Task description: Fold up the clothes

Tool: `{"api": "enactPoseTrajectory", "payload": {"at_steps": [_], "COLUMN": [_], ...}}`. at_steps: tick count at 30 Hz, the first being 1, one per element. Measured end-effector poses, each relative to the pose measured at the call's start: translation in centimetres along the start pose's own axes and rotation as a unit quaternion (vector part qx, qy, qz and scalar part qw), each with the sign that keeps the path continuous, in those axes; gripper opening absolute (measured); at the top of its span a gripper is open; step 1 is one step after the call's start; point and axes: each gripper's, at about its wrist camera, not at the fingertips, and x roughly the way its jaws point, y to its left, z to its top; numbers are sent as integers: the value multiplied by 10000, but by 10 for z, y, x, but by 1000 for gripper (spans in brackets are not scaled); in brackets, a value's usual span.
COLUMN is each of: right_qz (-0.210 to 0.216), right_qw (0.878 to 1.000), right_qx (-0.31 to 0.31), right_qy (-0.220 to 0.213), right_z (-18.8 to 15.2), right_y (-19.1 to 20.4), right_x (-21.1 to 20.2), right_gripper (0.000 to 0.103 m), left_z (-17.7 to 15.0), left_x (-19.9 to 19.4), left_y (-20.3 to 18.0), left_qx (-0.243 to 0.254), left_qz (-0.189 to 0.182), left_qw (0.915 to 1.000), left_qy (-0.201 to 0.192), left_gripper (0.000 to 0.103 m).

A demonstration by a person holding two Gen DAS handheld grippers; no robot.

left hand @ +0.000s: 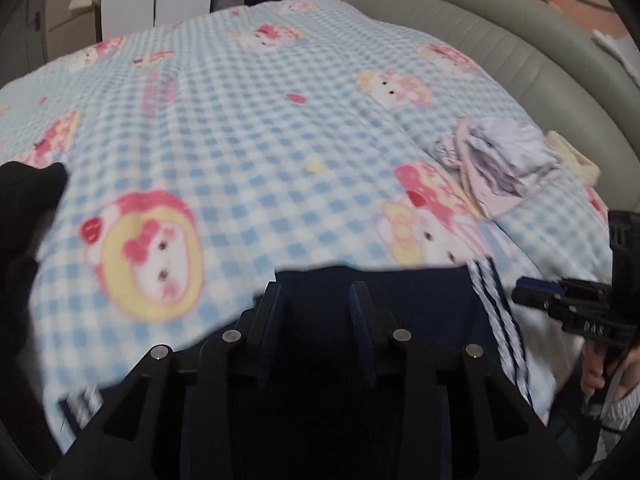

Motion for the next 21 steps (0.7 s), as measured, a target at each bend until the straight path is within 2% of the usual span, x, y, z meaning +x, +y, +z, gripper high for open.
{"api": "enactPoseTrajectory", "payload": {"at_steps": [4,7,9,12,14,16,19,21], "right_qz": [418,617,540,425,515,621,421,332], "right_qw": [9987,9973,9974,9964,9963,9957,9956,9964], "right_qx": [247,111,-223,-648,-586,-498,-630,-601], "right_qy": [135,391,411,330,368,470,553,489], "right_z": [-29,-64,-86,-114,-127,-136,-142,-144], "right_y": [11,31,52,76,80,81,85,82], "right_x": [-16,-20,-24,-31,-31,-30,-30,-35], "right_gripper": [27,27,27,27,27,27,27,27], "left_z": [-45,-81,-100,-117,-126,-137,-148,-149], "left_x": [-31,-43,-46,-55,-59,-50,-36,-45], "left_y": [6,5,0,-12,-14,-20,-31,-33], "left_qx": [-471,-777,-817,-699,-846,-869,-726,-824], "left_qz": [-32,-64,-1,208,183,339,627,665], "left_qw": [9989,9969,9962,9969,9957,9940,9918,9923], "left_qy": [40,137,312,284,319,573,849,641], "left_gripper": [36,36,36,36,37,48,50,50]}}
